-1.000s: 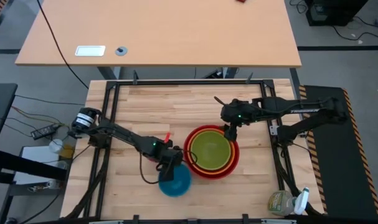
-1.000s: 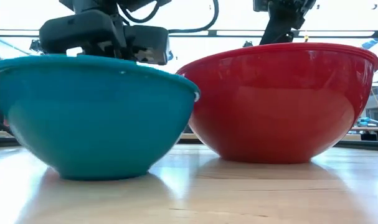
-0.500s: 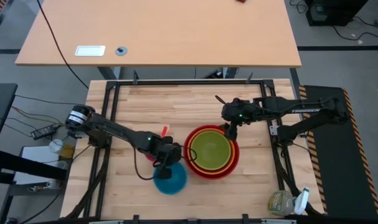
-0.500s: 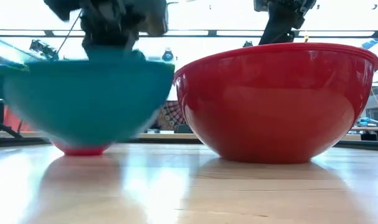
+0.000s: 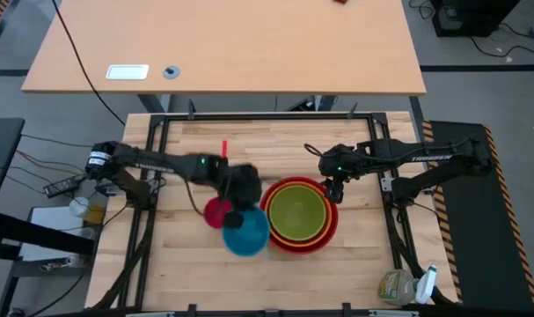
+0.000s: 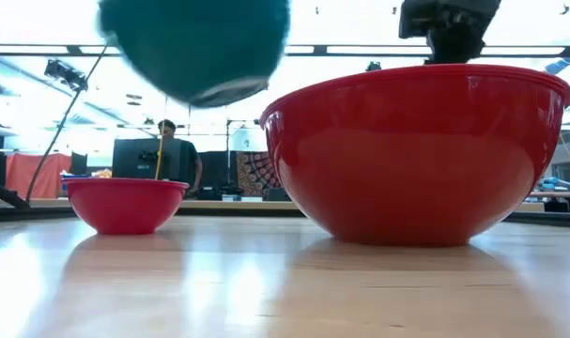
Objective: Nest bowls inside each other
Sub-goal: Stack the blue bowl on top of the green bowl
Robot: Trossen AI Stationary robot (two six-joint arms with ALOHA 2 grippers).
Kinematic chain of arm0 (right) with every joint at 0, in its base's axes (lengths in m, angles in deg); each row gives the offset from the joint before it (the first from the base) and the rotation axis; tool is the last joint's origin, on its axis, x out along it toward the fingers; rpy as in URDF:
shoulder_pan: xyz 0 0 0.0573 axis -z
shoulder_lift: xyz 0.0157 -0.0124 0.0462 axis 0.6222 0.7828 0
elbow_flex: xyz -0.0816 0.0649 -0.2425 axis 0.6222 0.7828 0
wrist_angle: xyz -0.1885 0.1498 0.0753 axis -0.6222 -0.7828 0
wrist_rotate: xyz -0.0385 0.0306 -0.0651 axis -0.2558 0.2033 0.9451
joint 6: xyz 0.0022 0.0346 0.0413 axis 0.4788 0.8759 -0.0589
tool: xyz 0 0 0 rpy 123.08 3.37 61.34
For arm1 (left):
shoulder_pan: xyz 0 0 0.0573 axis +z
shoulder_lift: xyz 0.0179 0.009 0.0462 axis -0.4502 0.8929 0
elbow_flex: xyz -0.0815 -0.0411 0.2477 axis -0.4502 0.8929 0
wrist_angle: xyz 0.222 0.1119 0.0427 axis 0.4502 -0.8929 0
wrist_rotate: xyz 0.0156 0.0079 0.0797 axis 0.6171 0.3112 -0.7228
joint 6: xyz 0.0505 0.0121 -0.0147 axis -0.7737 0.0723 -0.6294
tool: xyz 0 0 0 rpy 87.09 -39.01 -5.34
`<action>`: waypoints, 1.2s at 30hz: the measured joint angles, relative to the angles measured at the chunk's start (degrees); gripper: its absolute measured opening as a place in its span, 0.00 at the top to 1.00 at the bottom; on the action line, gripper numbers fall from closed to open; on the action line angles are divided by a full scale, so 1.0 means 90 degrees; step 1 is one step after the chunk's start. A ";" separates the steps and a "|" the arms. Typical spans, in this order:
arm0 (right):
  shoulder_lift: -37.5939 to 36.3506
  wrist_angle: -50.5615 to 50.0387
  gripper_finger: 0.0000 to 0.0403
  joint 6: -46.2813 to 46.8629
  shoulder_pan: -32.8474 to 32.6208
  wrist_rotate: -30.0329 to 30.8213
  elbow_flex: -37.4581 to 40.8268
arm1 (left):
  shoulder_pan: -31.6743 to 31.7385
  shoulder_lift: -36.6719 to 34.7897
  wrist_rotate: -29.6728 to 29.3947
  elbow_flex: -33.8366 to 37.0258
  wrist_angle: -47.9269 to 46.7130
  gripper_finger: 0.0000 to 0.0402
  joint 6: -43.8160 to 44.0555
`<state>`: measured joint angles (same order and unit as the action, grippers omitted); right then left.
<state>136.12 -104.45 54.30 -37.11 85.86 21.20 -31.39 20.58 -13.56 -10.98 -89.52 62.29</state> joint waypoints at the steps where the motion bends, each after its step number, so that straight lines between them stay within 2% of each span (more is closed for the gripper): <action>1: -0.0030 -0.0088 0.51 0.0084 0.0000 0.0000 0.0066 | 0.0132 0.0018 0.0064 -0.0106 0.0041 0.97 -0.0021; 6: -0.0402 -0.0199 0.54 0.0482 -0.0094 0.0097 0.0303 | 0.0533 0.0467 0.0379 -0.0689 0.0282 0.97 -0.0098; 11: -0.0991 -0.0137 0.56 0.0919 -0.0265 0.0872 0.0651 | 0.0679 0.1333 0.0401 -0.1615 0.0297 0.97 -0.0229; 16: -0.1557 -0.0120 0.58 0.1422 -0.0302 0.1280 0.1057 | 0.0799 0.2401 0.0293 -0.2605 0.0200 0.97 -0.0212; 22: -0.1856 0.0176 0.59 0.1537 -0.0447 0.1209 0.1483 | 0.0858 0.3465 -0.0307 -0.3731 0.0002 0.97 -0.0242; 26: -0.1897 0.0374 0.59 0.1536 -0.0600 0.1132 0.1596 | 0.0858 0.3879 -0.0378 -0.3884 -0.0079 0.96 -0.0374; 30: -0.1897 0.0411 0.59 0.1531 -0.0713 0.1136 0.1596 | 0.0767 0.4106 -0.0742 -0.3884 -0.0150 0.88 -0.0302; 36: -0.1897 0.0570 0.59 0.1461 -0.0765 0.1188 0.1596 | 0.0628 0.4096 -0.0943 -0.3889 -0.0218 0.63 -0.0506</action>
<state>119.05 -99.32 67.44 -44.00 96.55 35.57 -25.74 57.44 -22.05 -45.98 -91.48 57.73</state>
